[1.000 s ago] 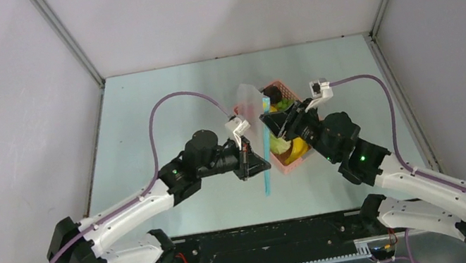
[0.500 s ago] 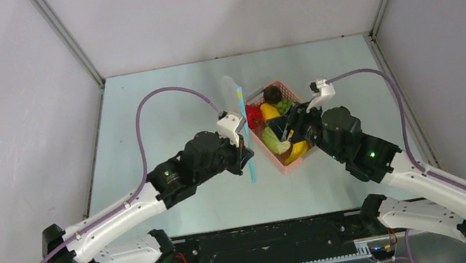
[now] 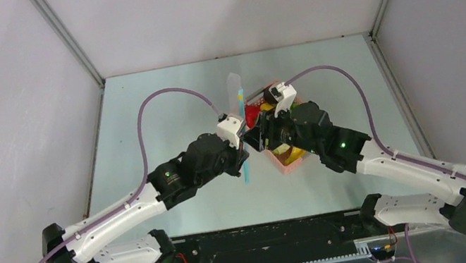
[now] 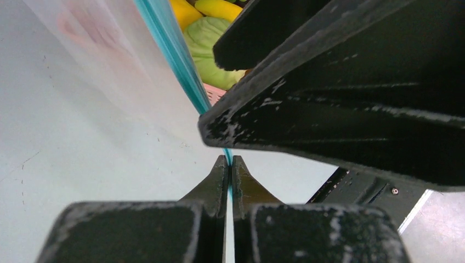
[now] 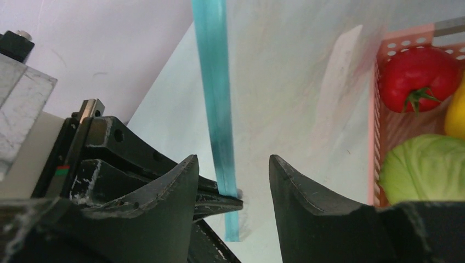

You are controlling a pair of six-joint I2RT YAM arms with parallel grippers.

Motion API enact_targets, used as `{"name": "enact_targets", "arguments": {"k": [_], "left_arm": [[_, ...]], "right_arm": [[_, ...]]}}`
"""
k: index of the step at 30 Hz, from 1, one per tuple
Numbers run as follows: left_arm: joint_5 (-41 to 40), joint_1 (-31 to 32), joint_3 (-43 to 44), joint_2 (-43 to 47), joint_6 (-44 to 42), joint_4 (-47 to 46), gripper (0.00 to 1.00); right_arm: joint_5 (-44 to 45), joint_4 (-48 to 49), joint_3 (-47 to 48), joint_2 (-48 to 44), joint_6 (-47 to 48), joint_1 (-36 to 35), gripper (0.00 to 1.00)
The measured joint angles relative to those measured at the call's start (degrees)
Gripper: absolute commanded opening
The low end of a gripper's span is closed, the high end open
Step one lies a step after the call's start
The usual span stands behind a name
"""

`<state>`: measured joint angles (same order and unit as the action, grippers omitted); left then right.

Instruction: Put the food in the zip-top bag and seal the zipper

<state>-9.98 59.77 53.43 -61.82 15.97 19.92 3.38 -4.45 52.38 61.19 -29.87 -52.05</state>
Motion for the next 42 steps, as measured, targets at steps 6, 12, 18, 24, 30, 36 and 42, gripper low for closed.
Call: {"name": "enact_targets", "arguments": {"k": [6,12,18,24,30,36,42], "left_arm": [[0.0,0.2,0.0,0.0,0.0,0.0,0.0],[0.0,0.5,0.0,0.0,0.0,0.0,0.0],[0.1,0.5,-0.1,0.7,0.5,0.2,0.52],[2.5,0.5,-6.8,11.9,2.1,-3.1,0.74],[5.5,0.1,-10.6,18.7,3.6,-5.6,0.67],[7.2,0.0,-10.3,14.2,4.7,-7.0,0.58],[7.6,0.0,-9.8,10.2,5.0,-6.5,0.48]], "right_arm": [[-0.8,2.3,0.6,2.6,-0.2,-0.3,0.47],[-0.2,3.0,0.6,3.8,-1.4,-0.3,0.0],[-0.3,1.7,0.7,3.1,-1.2,-0.1,0.0],[-8.8,3.1,-0.9,-0.7,0.1,3.1,0.0],[-14.6,5.0,-2.0,-2.0,-0.1,4.3,0.0],[-12.7,5.6,-2.1,-2.0,-1.7,3.5,0.0],[-7.5,4.3,-2.1,-2.0,-4.2,2.6,0.0]]}}
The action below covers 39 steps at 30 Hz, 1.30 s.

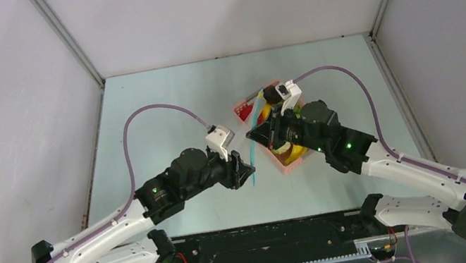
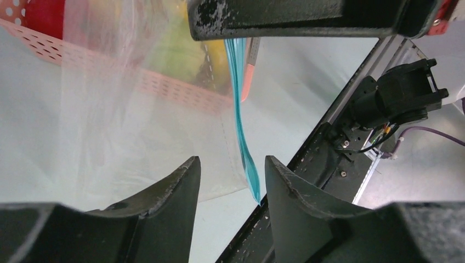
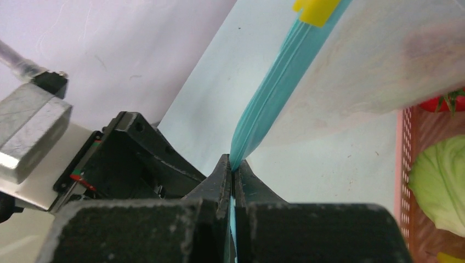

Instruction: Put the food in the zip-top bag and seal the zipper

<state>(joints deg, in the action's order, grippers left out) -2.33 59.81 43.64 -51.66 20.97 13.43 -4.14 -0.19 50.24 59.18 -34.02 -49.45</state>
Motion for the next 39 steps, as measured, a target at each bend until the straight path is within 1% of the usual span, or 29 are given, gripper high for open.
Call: {"name": "enact_targets", "arguments": {"k": [1,2,3,4,5,6,7,9,10,12,13,14,15,16,17,18,19,21,23,25,29,31,33,34,35,36,37,38,39], "left_arm": [[0.0,0.0,0.2,-0.1,0.0,0.0,0.43],[0.0,0.0,0.4,-0.1,0.0,0.0,0.4],[0.0,0.0,0.7,-0.2,0.2,0.1,0.33],[0.0,0.0,1.0,-0.3,0.2,0.0,0.29],[0.0,-0.1,1.3,-0.4,0.2,0.0,0.21],[-0.1,-0.1,1.7,-0.7,0.2,0.0,0.15],[-0.2,-0.1,1.9,-1.0,0.3,-0.1,0.05],[-0.3,-0.1,2.3,-1.7,0.4,-0.2,0.01],[-0.4,-0.1,2.3,-2.1,0.5,-0.3,0.01],[-0.5,-0.1,2.3,-2.6,0.5,-0.2,0.14],[-0.6,-0.1,2.3,-2.7,0.4,0.1,0.32],[-0.9,-0.1,2.5,-2.8,0.1,0.9,0.4],[-1.5,-0.1,2.9,-2.7,-0.1,1.9,0.56],[-2.2,-0.1,3.1,-2.4,-0.4,2.6,0.63],[-3.1,-0.1,3.1,-1.8,-0.8,3.2,0.74],[-3.9,-0.1,3.1,-0.7,-1.0,3.9,0.79],[-4.7,-0.1,3.0,0.4,-1.4,4.4,0.87],[-6.1,-0.4,2.5,3.8,-1.8,4.3,0.94],[-6.0,-1.3,1.7,6.9,-2.5,3.2,0.98],[-5.0,-2.7,0.8,8.0,-3.0,1.6,0.99],[2.5,-6.3,-0.9,5.0,-3.8,-3.9,1.0],[7.5,-7.1,-2.1,2.4,-4.8,-6.7,0.96],[11.7,-7.4,-3.1,0.7,-5.6,-8.6,0.83],[13.5,-7.5,-3.4,0.2,-6.1,-9.4,0.67],[14.9,-7.5,-3.4,-0.4,-6.5,-10.1,0.59],[16.2,-7.6,-3.3,-0.9,-6.8,-11.2,0.43],[17.2,-7.7,-3.3,-1.4,-7.1,-12.1,0.34],[18.2,-7.9,-3.2,-1.9,-7.5,-12.6,0.19],[19.2,-8.1,-3.1,-2.5,-7.8,-13.3,0.1]], "right_arm": [[0.8,-0.5,0.0,0.0,-0.3,-0.1,0.0],[1.2,-0.9,0.0,0.0,-0.5,-0.2,0.0],[1.6,-1.3,0.0,0.0,-0.6,-0.3,0.0],[1.8,-1.7,0.0,0.0,-0.8,-0.4,0.0],[2.0,-1.9,0.0,0.0,-0.9,-0.5,0.0],[2.0,-2.0,0.0,0.0,-1.0,-0.5,0.0],[2.0,-2.1,0.0,0.0,-1.0,-0.6,0.0],[1.9,-2.1,0.0,0.0,-1.2,-0.6,0.0],[1.9,-2.1,0.0,0.0,-1.3,-0.6,0.0],[1.7,-2.2,0.0,0.0,-1.4,-0.6,0.0],[1.7,-2.2,0.0,-0.1,-1.4,-0.6,0.0],[1.6,-2.4,0.0,-0.2,-1.4,-0.6,0.0],[1.3,-2.7,0.0,-0.4,-1.4,-0.6,0.0],[1.0,-2.9,0.0,-0.7,-1.4,-0.5,0.0],[0.5,-3.1,0.0,-0.9,-1.3,-0.2,0.0],[-0.8,-3.5,0.0,-1.3,-1.2,0.3,0.0],[-2.0,-3.8,0.0,-1.7,-1.0,0.8,0.0],[-5.1,-4.6,0.0,-2.4,-0.8,2.4,0.0],[-9.6,-5.5,0.0,-2.9,-0.5,4.7,0.0],[-13.2,-5.9,0.0,-3.2,-0.4,6.4,0.0],[-20.1,-6.7,0.0,-3.1,-0.2,8.0,0.0],[-22.9,-7.1,0.0,-3.0,-0.2,8.3,0.0],[-24.7,-7.4,0.0,-2.8,-0.2,8.5,0.0],[-25.6,-7.5,0.0,-2.6,-0.2,8.5,0.0],[-26.3,-7.7,0.0,-2.4,-0.2,8.5,0.0],[-26.8,-7.8,0.0,-2.3,-0.2,8.6,0.0],[-27.3,-7.9,0.0,-2.2,-0.2,8.7,0.0],[-27.7,-7.9,0.0,-2.1,-0.2,8.8,0.0],[-27.9,-7.9,0.0,-2.1,-0.2,8.9,0.0]]}}
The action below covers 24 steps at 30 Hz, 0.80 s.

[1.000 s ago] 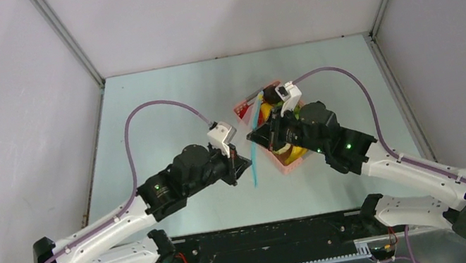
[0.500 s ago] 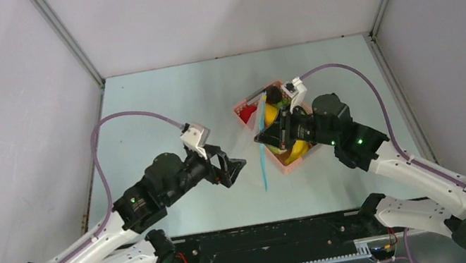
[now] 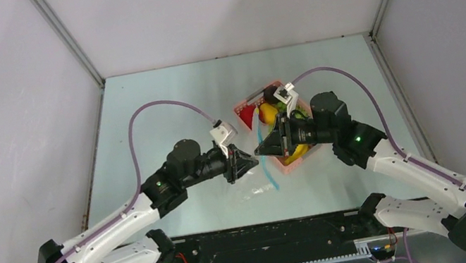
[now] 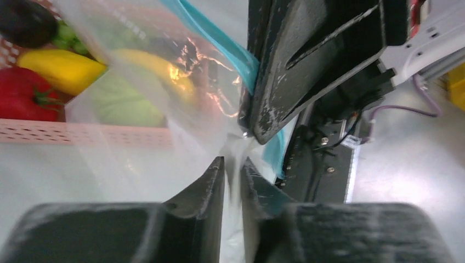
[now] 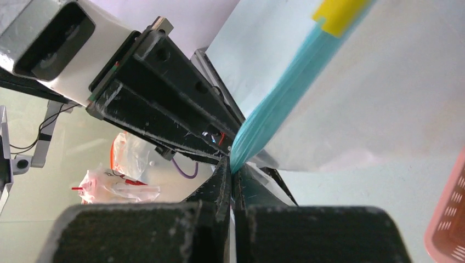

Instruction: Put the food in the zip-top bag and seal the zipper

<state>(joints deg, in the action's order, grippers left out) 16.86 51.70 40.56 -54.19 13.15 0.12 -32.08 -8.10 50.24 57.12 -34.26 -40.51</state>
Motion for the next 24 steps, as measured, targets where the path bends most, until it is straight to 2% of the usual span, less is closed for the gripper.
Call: {"name": "enact_targets", "arguments": {"k": [1,3,4,7,8,10,14,18,24], "left_arm": [[0.9,-0.2,0.0,-0.6,0.0,-0.5,0.02],[2.1,-0.4,0.0,-1.2,0.0,-1.3,0.0],[2.7,-0.5,0.0,-1.2,0.0,-1.5,0.0],[3.8,-0.6,-1.0,-0.6,-0.1,-3.5,0.0],[4.0,-0.7,-2.0,0.0,-0.1,-4.6,0.0],[4.5,-0.8,-4.2,1.7,-0.1,-6.4,0.0],[6.1,-1.2,-6.8,3.7,-0.1,-9.1,0.0],[9.2,-1.2,-6.9,3.7,-0.1,-11.4,0.0],[13.0,-1.2,-6.9,3.8,-0.2,-13.2,0.0]], "right_arm": [[-0.2,-0.2,0.0,0.1,0.0,0.2,0.0],[-0.3,-1.2,0.0,0.2,0.2,0.7,0.03],[-0.3,-1.9,0.0,0.2,0.4,1.1,0.11],[-0.3,-4.2,0.3,-0.1,1.0,2.3,0.21],[-0.3,-5.2,0.3,-0.4,1.6,2.5,0.31],[0.4,-7.9,0.3,-2.0,3.1,2.8,0.38],[1.8,-11.5,0.2,-6.3,5.9,3.0,0.4],[1.8,-10.5,-0.3,-9.2,7.2,2.6,0.4],[1.8,-8.9,-2.7,-7.9,7.6,0.4,0.39]]}}
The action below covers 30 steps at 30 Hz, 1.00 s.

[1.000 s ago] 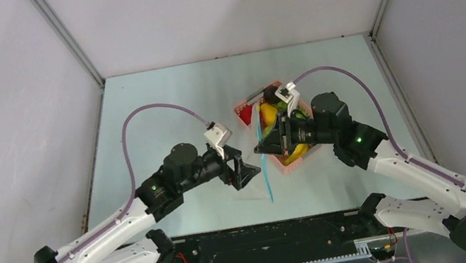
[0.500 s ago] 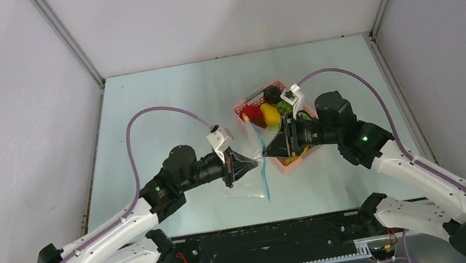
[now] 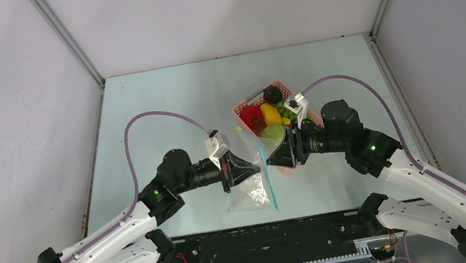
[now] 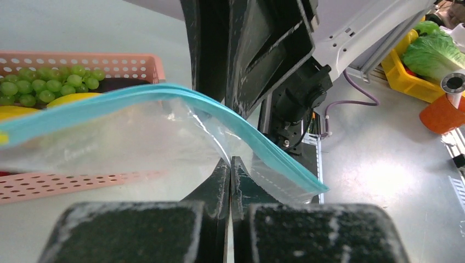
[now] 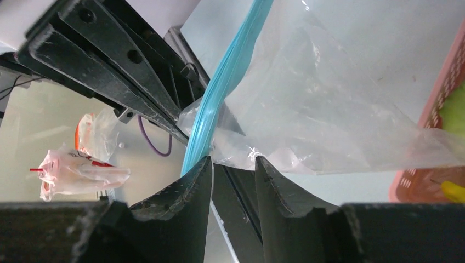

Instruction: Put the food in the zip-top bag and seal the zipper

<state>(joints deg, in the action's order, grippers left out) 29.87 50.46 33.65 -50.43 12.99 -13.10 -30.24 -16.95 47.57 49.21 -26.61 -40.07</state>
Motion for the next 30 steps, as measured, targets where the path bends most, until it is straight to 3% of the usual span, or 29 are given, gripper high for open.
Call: {"name": "enact_targets", "arguments": {"k": [10,18,30], "left_arm": [[0.5,0.0,0.0,0.7,0.0,-0.5,0.0],[-6.3,0.0,0.0,0.7,0.0,1.3,0.0],[-10.0,0.0,0.0,1.6,0.0,3.3,0.0]], "right_arm": [[1.6,0.0,-0.9,0.3,1.8,-5.2,0.41],[9.4,-1.6,-0.9,-5.3,1.7,-8.9,0.43],[17.9,-2.2,-0.9,-1.5,1.6,-13.4,0.44]]}}
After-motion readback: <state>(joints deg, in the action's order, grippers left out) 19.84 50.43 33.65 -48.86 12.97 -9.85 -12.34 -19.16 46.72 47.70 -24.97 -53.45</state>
